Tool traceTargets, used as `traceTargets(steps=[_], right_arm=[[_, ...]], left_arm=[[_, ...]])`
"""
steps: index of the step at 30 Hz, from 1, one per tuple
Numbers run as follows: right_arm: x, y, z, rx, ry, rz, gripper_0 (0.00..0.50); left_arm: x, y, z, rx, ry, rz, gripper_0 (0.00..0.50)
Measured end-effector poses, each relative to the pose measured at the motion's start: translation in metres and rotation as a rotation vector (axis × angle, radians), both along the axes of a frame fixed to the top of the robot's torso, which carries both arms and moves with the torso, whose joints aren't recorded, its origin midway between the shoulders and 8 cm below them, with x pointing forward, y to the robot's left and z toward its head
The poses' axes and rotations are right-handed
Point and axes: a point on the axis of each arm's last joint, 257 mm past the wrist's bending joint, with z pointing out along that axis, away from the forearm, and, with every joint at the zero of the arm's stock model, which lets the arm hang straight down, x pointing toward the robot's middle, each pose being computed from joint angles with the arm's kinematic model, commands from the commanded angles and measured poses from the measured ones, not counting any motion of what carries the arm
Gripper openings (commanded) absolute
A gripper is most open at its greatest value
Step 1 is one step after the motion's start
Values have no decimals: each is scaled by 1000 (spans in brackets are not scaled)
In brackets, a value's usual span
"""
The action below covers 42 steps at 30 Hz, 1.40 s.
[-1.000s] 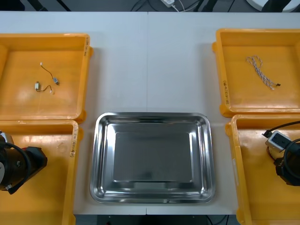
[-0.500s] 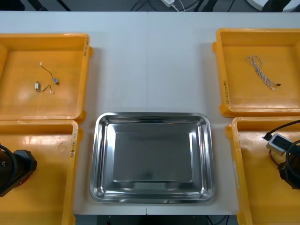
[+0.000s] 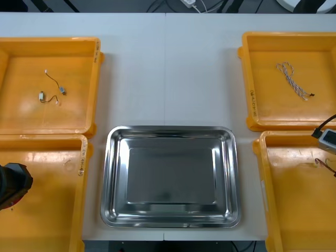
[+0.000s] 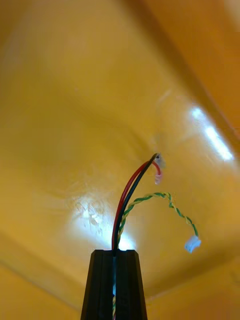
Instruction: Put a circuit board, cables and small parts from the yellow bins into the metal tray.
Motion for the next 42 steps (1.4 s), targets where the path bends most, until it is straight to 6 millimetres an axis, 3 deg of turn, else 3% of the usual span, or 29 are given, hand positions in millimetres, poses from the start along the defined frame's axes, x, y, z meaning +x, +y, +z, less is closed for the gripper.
traceTargets(steps=[4, 10, 18, 26, 32, 42], right_arm=[[2, -6, 24, -9, -10, -20, 0], [26, -4, 64, 7, -126, -44, 0], [40, 8, 89, 103, -191, -166, 0], [62, 24, 121, 124, -269, -119, 0], [66, 39, 133, 177, -285, -126, 0], [63, 61, 138, 249, -277, -152, 0]], left_arm=[[3, -5, 18, 6, -11, -59, 0], [20, -19, 51, 19, -76, -160, 0], [26, -37, 73, 11, -99, -266, 0], [29, -51, 97, 40, -121, -380, 0], [31, -67, 99, 75, -108, -468, 0], [21, -114, 89, 86, -72, -649, 0]])
